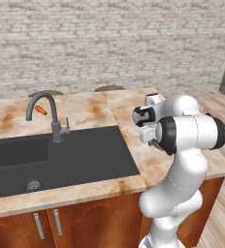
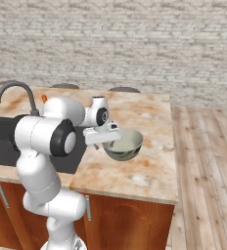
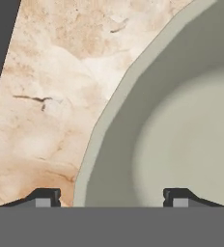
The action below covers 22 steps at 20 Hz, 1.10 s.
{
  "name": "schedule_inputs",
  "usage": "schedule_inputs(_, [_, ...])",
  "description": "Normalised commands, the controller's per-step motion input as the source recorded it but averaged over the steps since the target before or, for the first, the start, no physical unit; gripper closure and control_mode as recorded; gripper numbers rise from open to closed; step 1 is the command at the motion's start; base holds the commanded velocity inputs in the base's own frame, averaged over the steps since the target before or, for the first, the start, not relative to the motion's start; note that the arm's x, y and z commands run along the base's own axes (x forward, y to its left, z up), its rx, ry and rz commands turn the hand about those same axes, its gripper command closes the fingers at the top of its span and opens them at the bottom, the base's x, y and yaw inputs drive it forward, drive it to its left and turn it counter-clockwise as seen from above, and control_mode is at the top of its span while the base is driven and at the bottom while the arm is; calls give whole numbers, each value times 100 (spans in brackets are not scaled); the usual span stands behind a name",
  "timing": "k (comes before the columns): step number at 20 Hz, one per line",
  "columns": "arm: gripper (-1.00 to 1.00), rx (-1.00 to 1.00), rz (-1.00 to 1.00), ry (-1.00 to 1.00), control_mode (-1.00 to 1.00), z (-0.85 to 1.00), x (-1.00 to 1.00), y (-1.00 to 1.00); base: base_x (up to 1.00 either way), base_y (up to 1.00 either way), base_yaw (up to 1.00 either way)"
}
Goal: Place the two vegetables and bowl onto the tray for setting up a vegetable dip station.
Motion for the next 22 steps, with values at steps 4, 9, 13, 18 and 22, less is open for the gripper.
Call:
schedule_inputs(4, [100, 0, 0, -3, -100, -9, -1, 0, 0, 0, 0])
schedule_inputs(9, [100, 0, 0, -9, -100, 1, -9, 0, 0, 0, 0])
schedule_inputs(13, [100, 0, 5, -10, -100, 19, -14, 7, 0, 0, 0])
schedule_inputs(18, [100, 0, 5, -9, -100, 29, -26, 18, 0, 0, 0])
schedule_inputs(22, [100, 0, 0, -4, -100, 31, -24, 14, 0, 0, 0])
